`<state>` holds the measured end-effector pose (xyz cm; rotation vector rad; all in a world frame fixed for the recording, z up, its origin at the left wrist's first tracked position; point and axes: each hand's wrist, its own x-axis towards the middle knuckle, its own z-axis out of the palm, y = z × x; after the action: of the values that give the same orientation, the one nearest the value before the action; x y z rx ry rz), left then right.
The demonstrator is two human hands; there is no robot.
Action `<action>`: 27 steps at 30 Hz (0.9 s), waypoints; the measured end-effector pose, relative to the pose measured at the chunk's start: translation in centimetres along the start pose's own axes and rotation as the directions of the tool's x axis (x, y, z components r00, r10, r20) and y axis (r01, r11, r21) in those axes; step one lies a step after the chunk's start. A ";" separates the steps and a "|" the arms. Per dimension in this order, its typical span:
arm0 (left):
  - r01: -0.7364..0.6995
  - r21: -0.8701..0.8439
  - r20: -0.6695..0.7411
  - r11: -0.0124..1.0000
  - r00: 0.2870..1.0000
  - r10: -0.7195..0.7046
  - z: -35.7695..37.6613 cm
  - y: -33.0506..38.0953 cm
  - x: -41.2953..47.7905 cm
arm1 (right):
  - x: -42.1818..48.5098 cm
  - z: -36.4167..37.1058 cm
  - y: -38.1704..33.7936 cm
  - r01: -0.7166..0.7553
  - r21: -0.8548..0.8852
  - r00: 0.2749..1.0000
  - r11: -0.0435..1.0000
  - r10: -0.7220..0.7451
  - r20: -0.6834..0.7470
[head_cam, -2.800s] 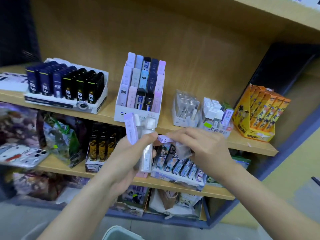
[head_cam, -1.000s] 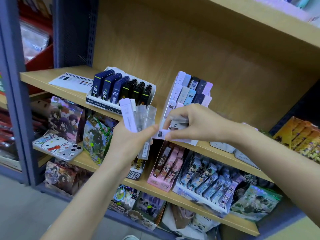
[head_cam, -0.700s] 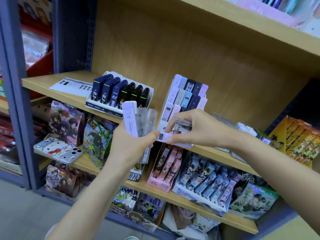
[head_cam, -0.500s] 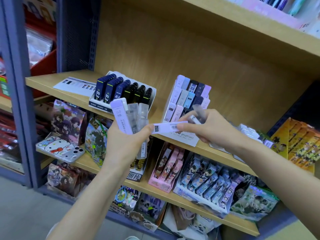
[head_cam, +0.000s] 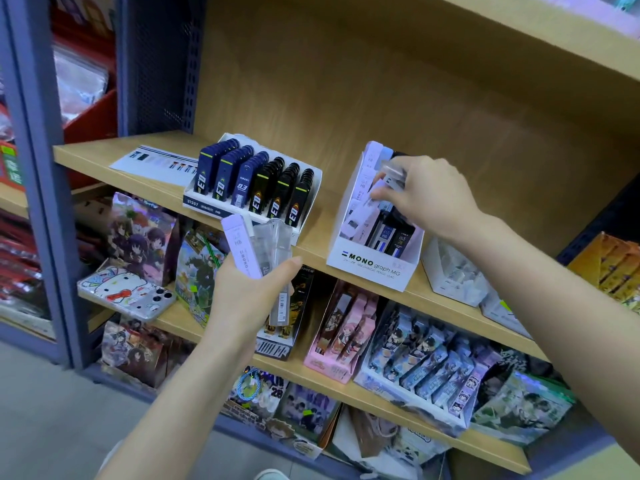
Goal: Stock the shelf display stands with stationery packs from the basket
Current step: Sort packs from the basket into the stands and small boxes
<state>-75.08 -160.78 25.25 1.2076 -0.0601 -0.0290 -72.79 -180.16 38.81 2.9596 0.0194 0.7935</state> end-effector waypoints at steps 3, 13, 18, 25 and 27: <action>-0.016 0.020 0.006 1.000 1.000 0.016 -0.3 -0.1 0.2 | 0.5 -0.8 0.7 -0.005 -0.015 1.000 1.000 0.004 -0.019; -0.001 0.025 0.058 1.000 0.998 -0.001 0.1 -0.8 0.3 | 0.4 2.9 -1.1 0.084 0.025 0.992 0.996 -0.086 0.090; 0.005 0.044 0.077 0.999 0.997 -0.009 0.0 -1.0 0.2 | 0.1 3.6 -1.1 0.098 0.010 0.995 0.995 -0.098 -0.005; 0.039 0.091 0.125 0.995 0.991 -0.051 1.2 -1.3 -0.7 | -2.1 1.3 -1.0 -0.020 0.357 0.995 0.934 0.053 -0.081; 0.059 0.099 0.204 0.993 0.976 -0.079 2.1 -1.3 -1.4 | -4.2 0.0 -1.0 -0.116 0.527 0.993 0.842 0.102 0.056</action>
<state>-76.55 -163.07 24.77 1.2956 -0.2042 -0.2155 -76.42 -179.25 36.63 3.5226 0.0825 0.8855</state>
